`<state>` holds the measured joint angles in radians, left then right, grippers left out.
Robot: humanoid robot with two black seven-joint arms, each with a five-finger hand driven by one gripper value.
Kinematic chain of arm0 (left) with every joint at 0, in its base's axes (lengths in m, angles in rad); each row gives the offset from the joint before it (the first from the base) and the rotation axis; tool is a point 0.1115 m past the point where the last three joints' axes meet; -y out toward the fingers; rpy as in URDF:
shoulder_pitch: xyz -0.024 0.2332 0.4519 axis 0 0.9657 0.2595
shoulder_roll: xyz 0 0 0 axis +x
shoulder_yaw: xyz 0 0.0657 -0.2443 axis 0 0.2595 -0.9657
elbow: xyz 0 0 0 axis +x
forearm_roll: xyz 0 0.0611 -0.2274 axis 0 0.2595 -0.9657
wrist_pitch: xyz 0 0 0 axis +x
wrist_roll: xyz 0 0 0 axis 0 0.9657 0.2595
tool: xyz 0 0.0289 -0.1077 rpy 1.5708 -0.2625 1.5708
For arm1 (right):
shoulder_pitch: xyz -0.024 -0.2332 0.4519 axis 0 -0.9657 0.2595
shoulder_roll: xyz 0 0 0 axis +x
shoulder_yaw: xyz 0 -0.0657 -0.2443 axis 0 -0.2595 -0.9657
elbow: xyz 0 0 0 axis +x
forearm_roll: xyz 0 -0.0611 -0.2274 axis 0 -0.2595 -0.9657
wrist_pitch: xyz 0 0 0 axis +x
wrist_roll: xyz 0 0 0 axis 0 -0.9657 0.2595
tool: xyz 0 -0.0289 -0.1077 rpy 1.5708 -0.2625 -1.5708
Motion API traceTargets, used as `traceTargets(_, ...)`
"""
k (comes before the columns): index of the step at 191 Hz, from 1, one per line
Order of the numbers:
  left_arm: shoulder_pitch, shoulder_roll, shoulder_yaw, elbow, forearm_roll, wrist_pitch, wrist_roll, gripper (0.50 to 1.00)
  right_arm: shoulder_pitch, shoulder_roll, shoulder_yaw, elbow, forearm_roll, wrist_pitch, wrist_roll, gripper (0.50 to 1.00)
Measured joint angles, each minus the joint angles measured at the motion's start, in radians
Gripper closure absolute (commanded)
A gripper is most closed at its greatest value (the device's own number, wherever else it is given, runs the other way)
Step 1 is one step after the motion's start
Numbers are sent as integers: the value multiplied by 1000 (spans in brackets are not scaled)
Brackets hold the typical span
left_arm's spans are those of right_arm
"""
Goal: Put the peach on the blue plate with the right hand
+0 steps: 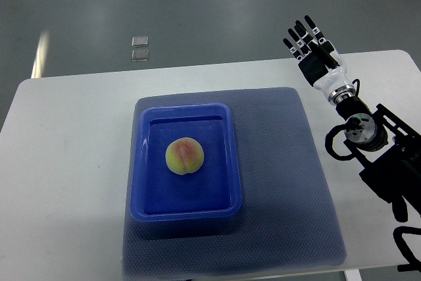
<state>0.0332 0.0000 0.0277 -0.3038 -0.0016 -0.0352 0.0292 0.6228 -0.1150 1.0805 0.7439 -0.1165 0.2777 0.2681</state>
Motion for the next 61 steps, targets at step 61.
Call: traceTargets(61, 0, 0, 0, 0, 0, 0, 0, 500, -1, -2, 7, -31, 34, 3, 1, 570)
